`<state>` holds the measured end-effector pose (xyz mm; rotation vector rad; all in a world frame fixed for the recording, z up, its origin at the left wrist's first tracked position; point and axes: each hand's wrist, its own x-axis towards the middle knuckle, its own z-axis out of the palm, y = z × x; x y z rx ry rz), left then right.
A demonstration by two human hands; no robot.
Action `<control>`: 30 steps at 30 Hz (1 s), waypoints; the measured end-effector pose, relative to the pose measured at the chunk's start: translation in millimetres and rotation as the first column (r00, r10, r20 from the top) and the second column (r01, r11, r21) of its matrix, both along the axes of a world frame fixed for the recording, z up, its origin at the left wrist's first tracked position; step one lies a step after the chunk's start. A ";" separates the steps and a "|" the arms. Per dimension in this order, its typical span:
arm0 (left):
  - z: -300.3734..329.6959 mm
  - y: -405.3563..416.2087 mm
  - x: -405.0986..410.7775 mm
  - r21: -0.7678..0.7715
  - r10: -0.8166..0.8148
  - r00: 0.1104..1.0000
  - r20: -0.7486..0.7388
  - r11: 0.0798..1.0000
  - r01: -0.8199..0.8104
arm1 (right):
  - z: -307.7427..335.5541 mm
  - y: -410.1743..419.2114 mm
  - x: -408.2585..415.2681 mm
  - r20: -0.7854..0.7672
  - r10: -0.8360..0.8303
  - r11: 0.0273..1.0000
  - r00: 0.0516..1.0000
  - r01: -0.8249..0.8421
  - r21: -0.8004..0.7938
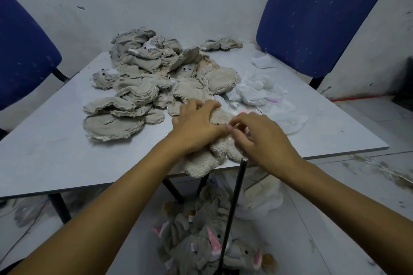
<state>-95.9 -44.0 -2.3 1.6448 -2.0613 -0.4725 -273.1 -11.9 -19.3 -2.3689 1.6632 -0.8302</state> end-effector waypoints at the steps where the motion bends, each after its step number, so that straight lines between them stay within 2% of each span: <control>1: 0.4 -0.2 -2.1 0.045 -0.008 1.000 0.000 0.999 0.008 | -0.1 1.6 1.6 -0.008 0.021 1.000 1.000 -0.021 0.016; 3: -0.5 0.1 -3.6 0.027 0.009 1.000 -0.019 1.000 -0.009 | 2.6 2.4 5.3 0.080 -0.016 0.999 0.997 0.013 0.032; 4: -0.9 0.9 -3.6 -0.014 0.016 0.997 -0.074 1.000 -0.018 | 3.7 0.5 5.8 0.103 -0.061 0.997 0.993 0.056 0.055; 6: -0.9 5.0 -3.3 -0.097 0.023 0.970 -0.241 0.994 -0.048 | 8.7 -3.9 4.2 0.065 -0.131 0.980 0.989 0.119 0.162; 7: -0.3 7.9 -3.5 -0.133 0.013 0.945 -0.326 0.989 -0.059 | 11.7 -6.7 2.4 0.092 -0.138 0.967 0.986 0.114 0.228; 8: 1.0 10.8 -3.8 -0.170 -0.010 0.916 -0.401 0.983 -0.064 | 15.5 -9.0 1.2 0.199 -0.142 0.955 0.970 0.081 0.285; 9: 3.0 13.4 -4.3 -0.206 -0.048 0.886 -0.460 0.977 -0.054 | 19.7 -9.7 0.5 0.365 -0.134 0.946 0.921 0.010 0.323; 11: 8.7 17.8 -5.5 -0.246 -0.131 0.838 -0.530 0.969 -0.004 | 28.7 -7.3 1.1 0.685 -0.063 0.942 0.726 -0.183 0.281; 12: 12.2 19.5 -5.7 -0.230 -0.146 0.825 -0.546 0.973 0.020 | 33.7 -5.5 1.4 0.765 -0.005 0.949 0.644 -0.239 0.208; 13: 16.4 21.1 -4.8 -0.189 -0.136 0.820 -0.555 0.981 0.036 | 39.0 -3.4 2.0 0.790 0.060 0.957 0.610 -0.261 0.129; 14: 20.6 22.6 -2.6 -0.129 -0.119 0.818 -0.563 0.990 0.055 | 43.8 -1.1 2.6 0.776 0.128 0.963 0.617 -0.264 0.052; 15: 25.1 24.1 0.9 -0.069 -0.121 0.810 -0.574 0.993 0.099 | 48.9 1.4 3.2 0.721 0.194 0.966 0.665 -0.257 -0.023; 17: 32.9 26.9 10.0 0.009 -0.212 0.747 -0.630 0.960 0.279 | 57.2 5.7 3.2 0.508 0.294 0.956 0.810 -0.246 -0.161; 19: 40.3 28.5 20.1 0.026 -0.303 0.701 -0.646 0.909 0.416 | 63.0 9.1 0.9 0.355 0.316 0.941 0.880 -0.243 -0.235; 23: 54.2 30.7 35.0 0.084 -0.297 0.781 -0.549 0.911 0.405 | 73.3 11.4 -6.0 0.214 0.314 0.933 0.925 -0.259 -0.251; 25: 61.2 32.4 38.1 0.049 -0.349 0.796 -0.494 0.903 0.427 | 73.6 11.2 -8.7 0.093 0.337 0.913 0.937 -0.300 -0.277; 27: 65.3 34.2 40.4 0.008 -0.388 0.789 -0.476 0.896 0.444 | 73.3 12.3 -9.9 0.077 0.349 0.914 0.934 -0.321 -0.249; 30: 68.8 35.6 42.1 0.011 -0.399 0.753 -0.523 0.881 0.474 | 73.9 13.3 -11.8 0.191 0.371 0.905 0.909 -0.308 -0.292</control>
